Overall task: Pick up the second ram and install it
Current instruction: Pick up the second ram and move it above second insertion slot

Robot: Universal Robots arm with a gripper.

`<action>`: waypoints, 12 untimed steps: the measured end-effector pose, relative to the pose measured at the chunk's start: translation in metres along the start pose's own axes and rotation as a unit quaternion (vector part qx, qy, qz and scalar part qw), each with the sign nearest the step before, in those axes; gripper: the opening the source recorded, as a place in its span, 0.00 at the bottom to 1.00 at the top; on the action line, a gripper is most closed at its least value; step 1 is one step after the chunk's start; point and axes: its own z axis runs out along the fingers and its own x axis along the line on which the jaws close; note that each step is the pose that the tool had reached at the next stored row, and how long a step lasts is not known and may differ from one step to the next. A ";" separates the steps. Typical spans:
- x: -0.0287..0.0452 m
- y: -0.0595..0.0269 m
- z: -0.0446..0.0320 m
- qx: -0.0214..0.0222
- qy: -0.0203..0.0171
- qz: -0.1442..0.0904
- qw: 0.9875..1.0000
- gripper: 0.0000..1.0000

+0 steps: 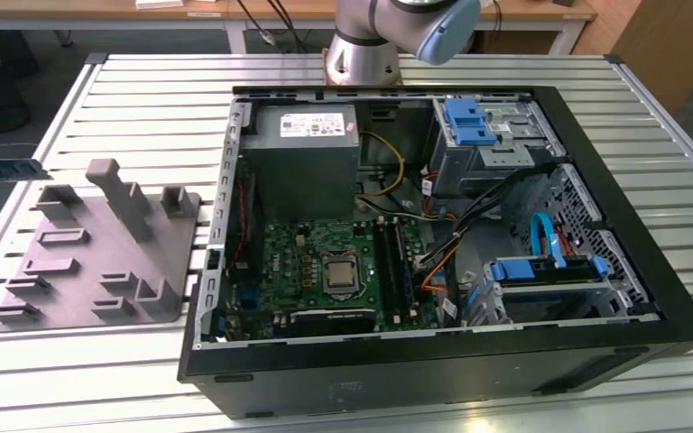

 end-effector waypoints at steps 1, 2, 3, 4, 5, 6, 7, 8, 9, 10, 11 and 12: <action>0.0000 -0.0009 0.0000 0.000 0.000 0.000 1.000 0.14; 0.0000 -0.0022 0.0001 0.000 0.000 0.000 1.000 0.14; -0.0001 -0.0043 0.0001 0.000 0.000 0.000 1.000 0.14; -0.0001 -0.0070 0.0000 0.000 0.000 0.000 1.000 0.14; -0.0002 -0.0102 -0.0001 0.000 0.000 0.000 1.000 0.14; -0.0002 -0.0138 0.0000 0.000 0.000 0.000 1.000 0.14; -0.0004 -0.0174 0.0000 0.000 0.000 0.000 1.000 0.14; -0.0004 -0.0206 -0.0001 0.000 0.001 0.000 1.000 0.14; -0.0005 -0.0236 -0.0001 0.000 0.001 0.000 1.000 0.14; -0.0006 -0.0267 -0.0001 0.000 0.001 0.000 1.000 0.14; -0.0007 -0.0299 -0.0001 0.000 0.001 0.000 1.000 0.14; -0.0007 -0.0331 -0.0001 0.000 0.001 0.000 1.000 0.14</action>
